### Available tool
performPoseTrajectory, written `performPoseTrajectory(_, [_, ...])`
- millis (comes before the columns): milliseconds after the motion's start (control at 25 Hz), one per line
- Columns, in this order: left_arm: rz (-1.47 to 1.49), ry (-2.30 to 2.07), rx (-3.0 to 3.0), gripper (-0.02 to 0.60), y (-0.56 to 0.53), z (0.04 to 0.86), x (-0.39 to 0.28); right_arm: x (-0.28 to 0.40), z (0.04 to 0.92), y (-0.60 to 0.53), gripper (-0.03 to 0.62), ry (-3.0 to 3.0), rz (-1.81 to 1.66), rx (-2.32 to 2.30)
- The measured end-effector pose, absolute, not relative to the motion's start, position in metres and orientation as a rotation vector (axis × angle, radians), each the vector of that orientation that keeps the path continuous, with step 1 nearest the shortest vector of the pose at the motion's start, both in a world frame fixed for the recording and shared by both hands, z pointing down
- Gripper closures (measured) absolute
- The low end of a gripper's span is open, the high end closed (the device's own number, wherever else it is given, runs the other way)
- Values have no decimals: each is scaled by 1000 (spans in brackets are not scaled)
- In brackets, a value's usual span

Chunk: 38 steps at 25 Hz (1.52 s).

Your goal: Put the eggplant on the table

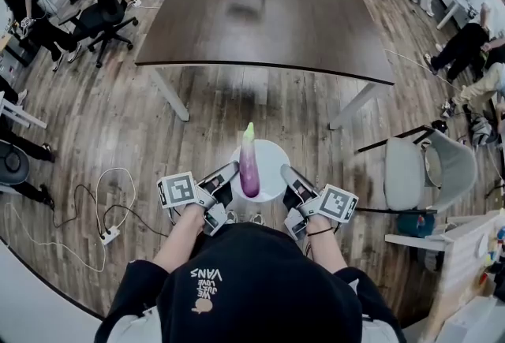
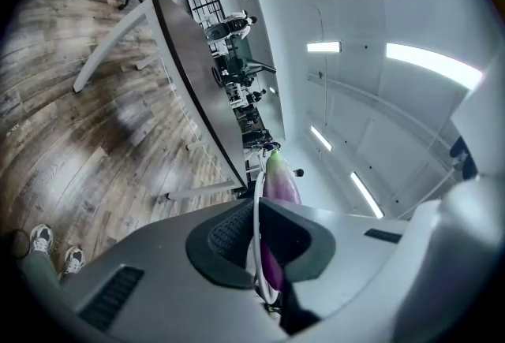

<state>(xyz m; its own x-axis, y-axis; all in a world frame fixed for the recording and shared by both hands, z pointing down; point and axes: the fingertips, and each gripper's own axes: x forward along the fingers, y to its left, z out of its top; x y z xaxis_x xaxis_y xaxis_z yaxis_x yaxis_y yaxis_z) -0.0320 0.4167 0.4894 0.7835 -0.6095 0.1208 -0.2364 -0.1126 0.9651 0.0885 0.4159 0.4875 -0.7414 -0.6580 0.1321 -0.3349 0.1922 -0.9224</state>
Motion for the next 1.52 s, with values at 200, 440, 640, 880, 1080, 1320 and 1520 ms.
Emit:
performPoseTrajectory(200, [-365,-709,1698,557,413,493,-27,95,490,409,563,2210,-1574,-907])
performPoseTrajectory(440, [-422,-707,1662,557,408,496,-18,103,502,400,563,2245,-1615,-919])
performPoseTrajectory(640, [-437,-707,1637,557,394,498,-20,93,499,385,563,2216,-1632,-847])
performPoseTrajectory(880, [-421,-707,1637,557,353,503,-35,87,511,347,563,2216,-1667,-954])
performPoseTrajectory(1080, [-414,-679,1641,557,302,498,-54,61,499,295,563,2198,-1619,-904])
performPoseTrajectory(1320, [-347,-697,1717,557,240,495,-89,32,490,238,563,2186,-1577,-925])
performPoseTrajectory(1520, [-293,-696,1759,557,198,496,-114,12,492,200,563,2176,-1554,-967])
